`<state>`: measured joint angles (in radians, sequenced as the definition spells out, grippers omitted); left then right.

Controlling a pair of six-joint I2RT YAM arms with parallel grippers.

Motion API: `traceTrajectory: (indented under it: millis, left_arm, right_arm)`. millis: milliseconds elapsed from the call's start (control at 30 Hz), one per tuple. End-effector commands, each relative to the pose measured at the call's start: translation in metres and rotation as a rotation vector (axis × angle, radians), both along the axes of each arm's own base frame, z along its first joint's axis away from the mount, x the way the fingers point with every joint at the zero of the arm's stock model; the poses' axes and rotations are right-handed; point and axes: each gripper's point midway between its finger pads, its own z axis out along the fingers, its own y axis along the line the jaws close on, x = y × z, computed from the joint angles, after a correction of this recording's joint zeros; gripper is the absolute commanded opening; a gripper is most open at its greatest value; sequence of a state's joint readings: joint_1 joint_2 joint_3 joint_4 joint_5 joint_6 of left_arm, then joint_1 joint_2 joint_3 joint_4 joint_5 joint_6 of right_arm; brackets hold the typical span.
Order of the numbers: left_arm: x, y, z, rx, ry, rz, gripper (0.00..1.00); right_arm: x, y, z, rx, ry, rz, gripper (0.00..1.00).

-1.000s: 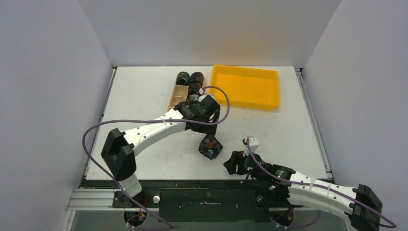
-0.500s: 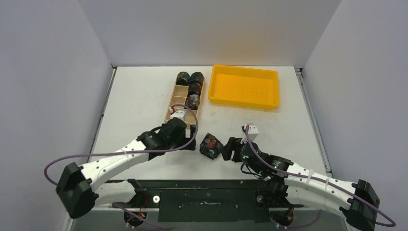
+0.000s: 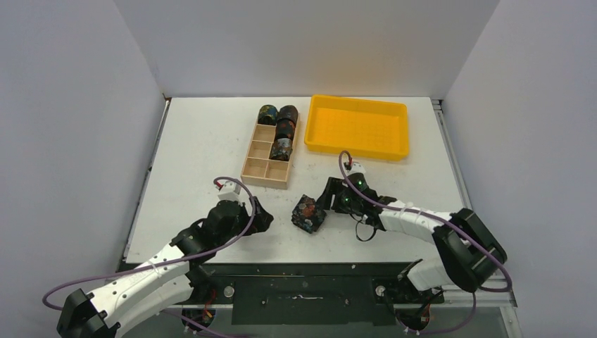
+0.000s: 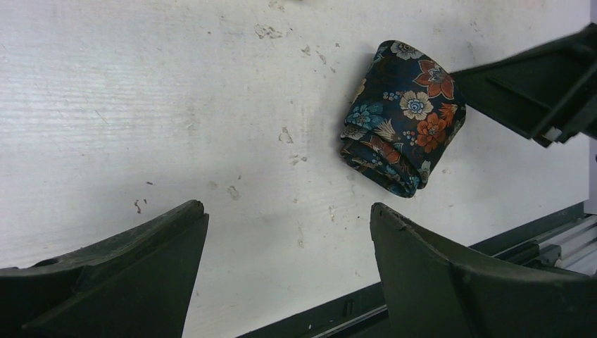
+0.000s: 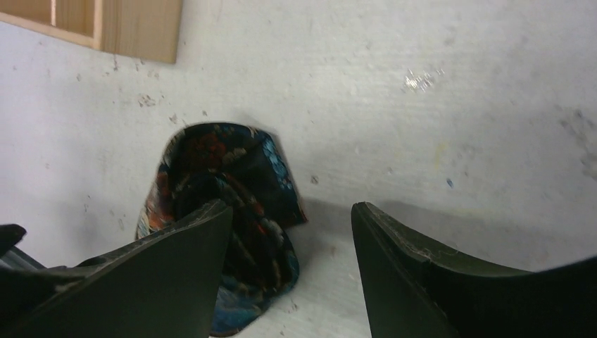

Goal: Roll the ties
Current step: Roll the tie at the center of the board.

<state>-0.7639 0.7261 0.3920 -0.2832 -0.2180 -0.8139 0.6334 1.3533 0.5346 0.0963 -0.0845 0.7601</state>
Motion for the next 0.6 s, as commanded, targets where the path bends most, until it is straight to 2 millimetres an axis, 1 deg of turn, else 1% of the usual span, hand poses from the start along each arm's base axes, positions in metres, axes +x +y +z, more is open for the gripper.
traceTrajectory:
  millis: [0,200,333,500,567]
  left_arm:
    - [0.005,-0.012,0.019,-0.117,-0.051,-0.005,0.83]
    - [-0.001,-0.009,0.011,-0.122,-0.035,-0.004,0.82]
    - [-0.002,-0.012,0.007,-0.141,-0.029,-0.014,0.82]
    - [-0.003,-0.014,0.003,-0.131,-0.016,-0.029,0.82]
    - [-0.002,-0.014,0.003,-0.127,-0.016,-0.029,0.82]
  right_arm:
    - [0.036,0.039,0.029,0.103,-0.084,0.099,0.63]
    - [0.032,0.054,0.002,0.113,-0.006,0.163,0.56]
    - [0.026,0.064,-0.009,0.124,0.028,0.221,0.52]
    - [0.024,0.08,-0.015,0.137,0.057,0.311,0.52]
    - [0.024,0.086,-0.014,0.15,0.065,0.338,0.53]
